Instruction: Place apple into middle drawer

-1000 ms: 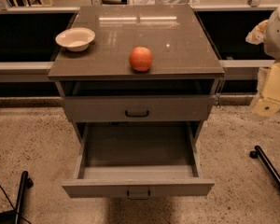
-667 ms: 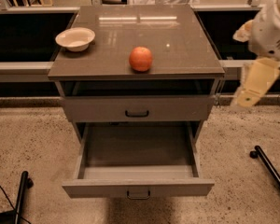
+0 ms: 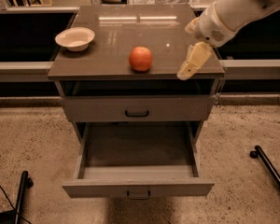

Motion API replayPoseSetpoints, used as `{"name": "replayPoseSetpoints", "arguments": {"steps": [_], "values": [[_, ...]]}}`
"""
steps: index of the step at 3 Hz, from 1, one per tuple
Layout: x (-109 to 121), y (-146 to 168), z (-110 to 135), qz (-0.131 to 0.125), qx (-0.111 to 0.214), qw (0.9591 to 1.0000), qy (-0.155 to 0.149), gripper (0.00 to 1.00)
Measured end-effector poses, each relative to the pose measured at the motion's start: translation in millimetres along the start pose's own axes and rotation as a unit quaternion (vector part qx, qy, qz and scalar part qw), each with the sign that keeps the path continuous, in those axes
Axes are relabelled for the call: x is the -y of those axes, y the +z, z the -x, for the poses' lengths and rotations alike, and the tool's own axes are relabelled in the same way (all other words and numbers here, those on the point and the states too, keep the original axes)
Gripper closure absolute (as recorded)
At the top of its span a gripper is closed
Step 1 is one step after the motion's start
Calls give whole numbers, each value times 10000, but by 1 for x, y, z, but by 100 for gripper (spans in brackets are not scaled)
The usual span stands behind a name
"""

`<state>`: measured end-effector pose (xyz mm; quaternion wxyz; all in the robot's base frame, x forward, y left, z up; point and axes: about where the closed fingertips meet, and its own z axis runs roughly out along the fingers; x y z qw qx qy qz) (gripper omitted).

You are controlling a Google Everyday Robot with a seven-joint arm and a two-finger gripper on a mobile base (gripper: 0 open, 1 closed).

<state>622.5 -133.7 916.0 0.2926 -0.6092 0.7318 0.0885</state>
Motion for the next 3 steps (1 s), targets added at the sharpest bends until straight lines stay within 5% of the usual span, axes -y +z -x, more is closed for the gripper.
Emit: {"name": "replayPoseSetpoints", "arguments": {"steps": [1, 3], "values": [[10, 32, -16, 199, 86, 9996, 182, 0], [13, 54, -10, 294, 322, 9987, 244, 0]]}}
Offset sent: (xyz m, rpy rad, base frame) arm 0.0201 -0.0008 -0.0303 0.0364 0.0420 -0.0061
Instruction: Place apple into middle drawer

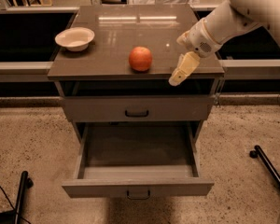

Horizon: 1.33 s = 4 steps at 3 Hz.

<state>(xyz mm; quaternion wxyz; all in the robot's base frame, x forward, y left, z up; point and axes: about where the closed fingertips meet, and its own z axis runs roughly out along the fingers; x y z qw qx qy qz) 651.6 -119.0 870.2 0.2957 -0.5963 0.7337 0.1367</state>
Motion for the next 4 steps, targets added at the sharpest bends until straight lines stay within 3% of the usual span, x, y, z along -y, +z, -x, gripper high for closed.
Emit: {"name": "replayPoseSetpoints", "arguments": {"steps": [1, 2, 4], "values": [[11, 41, 17, 128, 464, 9988, 44, 0], [28, 97, 48, 416, 1112, 9929, 69, 0], [27, 104, 53, 471, 1195, 9917, 23, 0]]}}
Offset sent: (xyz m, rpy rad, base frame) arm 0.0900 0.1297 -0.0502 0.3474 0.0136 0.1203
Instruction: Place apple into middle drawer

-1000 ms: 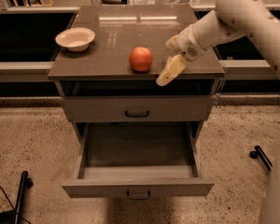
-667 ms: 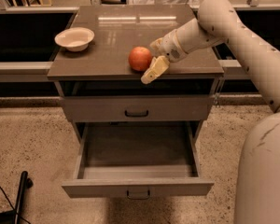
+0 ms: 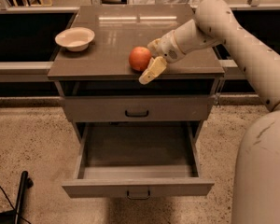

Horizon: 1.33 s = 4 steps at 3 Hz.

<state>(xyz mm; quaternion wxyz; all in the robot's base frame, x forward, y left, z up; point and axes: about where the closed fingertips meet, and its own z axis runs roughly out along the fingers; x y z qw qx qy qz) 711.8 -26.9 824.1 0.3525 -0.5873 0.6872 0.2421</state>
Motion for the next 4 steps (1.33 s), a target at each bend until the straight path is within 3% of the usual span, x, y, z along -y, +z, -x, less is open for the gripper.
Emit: {"name": "replayPoseSetpoints", "arguments": {"steps": [1, 2, 4], "values": [[6, 18, 2, 70, 4, 10000, 9, 14], [8, 35, 2, 205, 51, 9998, 36, 37], [6, 33, 12, 329, 162, 9993, -13, 83]]}}
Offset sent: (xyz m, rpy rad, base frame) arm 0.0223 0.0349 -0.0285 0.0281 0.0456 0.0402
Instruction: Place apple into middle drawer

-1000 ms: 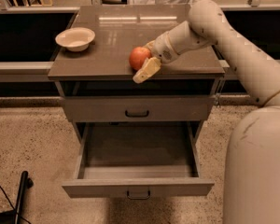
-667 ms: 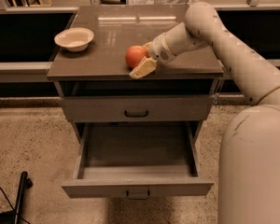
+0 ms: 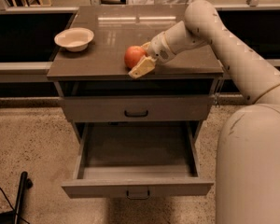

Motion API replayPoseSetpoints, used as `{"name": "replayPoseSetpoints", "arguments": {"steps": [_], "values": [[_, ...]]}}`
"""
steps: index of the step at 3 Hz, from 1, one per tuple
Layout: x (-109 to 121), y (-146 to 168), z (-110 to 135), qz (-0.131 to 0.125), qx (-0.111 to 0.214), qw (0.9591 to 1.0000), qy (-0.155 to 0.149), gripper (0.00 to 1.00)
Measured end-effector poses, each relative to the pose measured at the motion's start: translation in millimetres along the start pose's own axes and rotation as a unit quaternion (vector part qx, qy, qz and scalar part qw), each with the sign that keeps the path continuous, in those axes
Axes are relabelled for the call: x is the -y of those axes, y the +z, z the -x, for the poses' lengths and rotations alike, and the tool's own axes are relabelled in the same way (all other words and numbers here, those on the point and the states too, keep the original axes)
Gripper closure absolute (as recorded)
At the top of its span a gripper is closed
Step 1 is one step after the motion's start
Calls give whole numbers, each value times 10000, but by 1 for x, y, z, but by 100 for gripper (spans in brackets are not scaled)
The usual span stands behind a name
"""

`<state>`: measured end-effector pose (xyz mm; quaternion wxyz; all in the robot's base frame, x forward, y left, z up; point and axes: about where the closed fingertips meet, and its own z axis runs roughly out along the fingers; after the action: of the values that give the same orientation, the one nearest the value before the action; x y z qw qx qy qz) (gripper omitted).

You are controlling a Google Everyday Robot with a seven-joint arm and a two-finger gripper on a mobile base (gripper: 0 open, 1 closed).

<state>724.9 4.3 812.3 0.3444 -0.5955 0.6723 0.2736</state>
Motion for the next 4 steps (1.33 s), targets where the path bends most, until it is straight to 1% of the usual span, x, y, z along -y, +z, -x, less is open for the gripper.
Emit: {"name": "replayPoseSetpoints", "arguments": {"steps": [1, 2, 3, 4], "values": [[-1, -1, 0, 0, 0, 10000, 0, 100], [-51, -19, 30, 481, 434, 9962, -580, 100], [-102, -39, 67, 828, 651, 9826, -1532, 100], [-130, -65, 48, 658, 413, 9819, -1726, 100]]}}
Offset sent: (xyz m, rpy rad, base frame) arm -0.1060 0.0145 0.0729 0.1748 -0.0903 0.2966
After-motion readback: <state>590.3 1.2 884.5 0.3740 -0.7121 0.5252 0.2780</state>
